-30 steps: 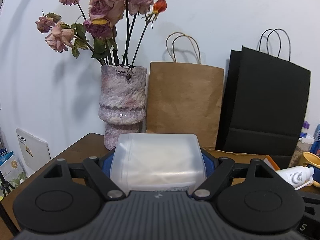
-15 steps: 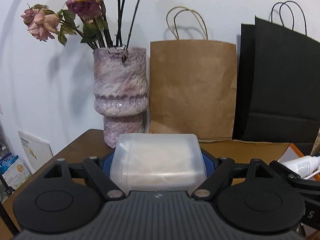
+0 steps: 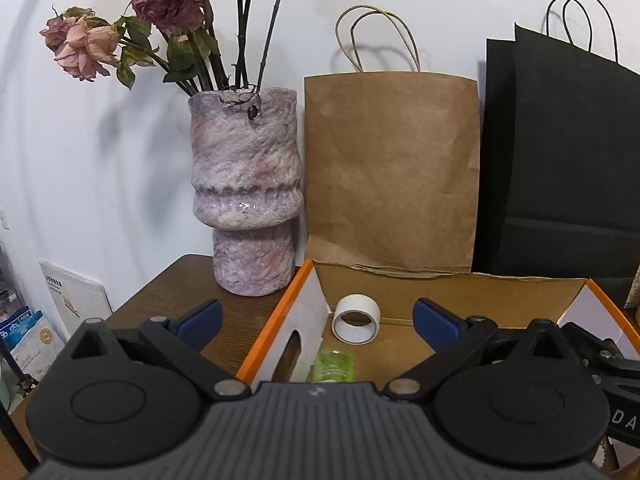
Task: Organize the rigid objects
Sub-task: 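Open both grippers to release the clear box and spray bottle into the box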
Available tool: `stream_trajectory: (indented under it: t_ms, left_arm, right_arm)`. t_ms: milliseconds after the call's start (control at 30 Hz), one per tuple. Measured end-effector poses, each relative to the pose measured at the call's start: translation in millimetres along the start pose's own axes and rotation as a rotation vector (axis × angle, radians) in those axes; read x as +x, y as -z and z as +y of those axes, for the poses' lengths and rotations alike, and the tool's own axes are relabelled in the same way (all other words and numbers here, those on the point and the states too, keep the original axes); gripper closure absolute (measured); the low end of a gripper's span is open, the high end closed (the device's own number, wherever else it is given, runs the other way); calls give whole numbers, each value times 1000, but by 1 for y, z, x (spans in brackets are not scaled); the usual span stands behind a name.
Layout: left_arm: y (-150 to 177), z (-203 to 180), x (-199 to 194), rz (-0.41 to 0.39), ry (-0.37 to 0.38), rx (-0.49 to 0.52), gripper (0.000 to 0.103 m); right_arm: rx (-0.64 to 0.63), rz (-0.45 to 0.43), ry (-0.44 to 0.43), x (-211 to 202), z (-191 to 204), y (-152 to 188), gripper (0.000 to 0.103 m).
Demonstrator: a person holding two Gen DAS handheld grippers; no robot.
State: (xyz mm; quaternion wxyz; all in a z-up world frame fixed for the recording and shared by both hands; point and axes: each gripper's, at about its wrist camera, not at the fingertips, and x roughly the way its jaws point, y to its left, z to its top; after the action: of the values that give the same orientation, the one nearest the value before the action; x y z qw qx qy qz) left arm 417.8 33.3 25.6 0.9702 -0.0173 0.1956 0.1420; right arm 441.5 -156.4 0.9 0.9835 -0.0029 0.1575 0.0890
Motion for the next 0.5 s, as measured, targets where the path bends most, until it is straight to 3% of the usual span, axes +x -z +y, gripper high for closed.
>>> stream_trajectory:
  t_ms: [500]
  left_arm:
    - [-4, 2, -16, -9, 3, 10, 0]
  right_arm:
    - [10, -23, -3, -14, -3, -3, 0]
